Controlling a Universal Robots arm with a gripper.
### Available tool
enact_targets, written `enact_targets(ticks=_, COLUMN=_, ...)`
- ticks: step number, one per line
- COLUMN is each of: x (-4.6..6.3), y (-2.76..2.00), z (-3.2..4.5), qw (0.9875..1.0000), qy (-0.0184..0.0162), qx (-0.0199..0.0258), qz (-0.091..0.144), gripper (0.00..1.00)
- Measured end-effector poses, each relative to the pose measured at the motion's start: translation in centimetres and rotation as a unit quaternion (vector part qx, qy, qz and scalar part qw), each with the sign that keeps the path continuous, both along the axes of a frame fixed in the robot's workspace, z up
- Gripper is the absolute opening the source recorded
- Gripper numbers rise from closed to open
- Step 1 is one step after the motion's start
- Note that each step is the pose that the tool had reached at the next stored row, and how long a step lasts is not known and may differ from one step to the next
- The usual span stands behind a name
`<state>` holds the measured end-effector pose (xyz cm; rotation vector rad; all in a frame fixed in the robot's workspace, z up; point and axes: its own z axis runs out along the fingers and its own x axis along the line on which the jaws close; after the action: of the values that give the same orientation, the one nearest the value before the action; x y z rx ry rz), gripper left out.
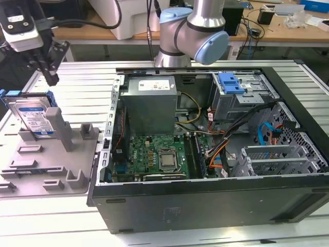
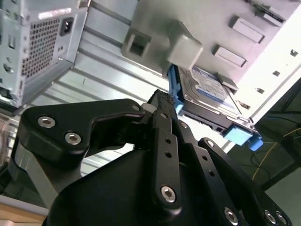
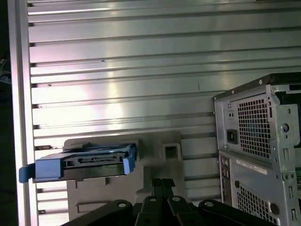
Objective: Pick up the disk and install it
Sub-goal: 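Reach for the disk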
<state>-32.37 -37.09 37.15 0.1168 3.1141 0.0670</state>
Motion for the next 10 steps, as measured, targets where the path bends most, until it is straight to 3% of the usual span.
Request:
enact_targets(ticks=6, x=-2.6, y=1.08, z=-0.26, qw=1.0000, qy=0.0005, qx=0.0000, qz=0.000, gripper=0.11)
enact_targets(ticks=10, x=-5.2, y=2.18, z=-0.53, qw=1.0000, qy=0.0010, qx=0.0000, qz=0.000, gripper=0.11)
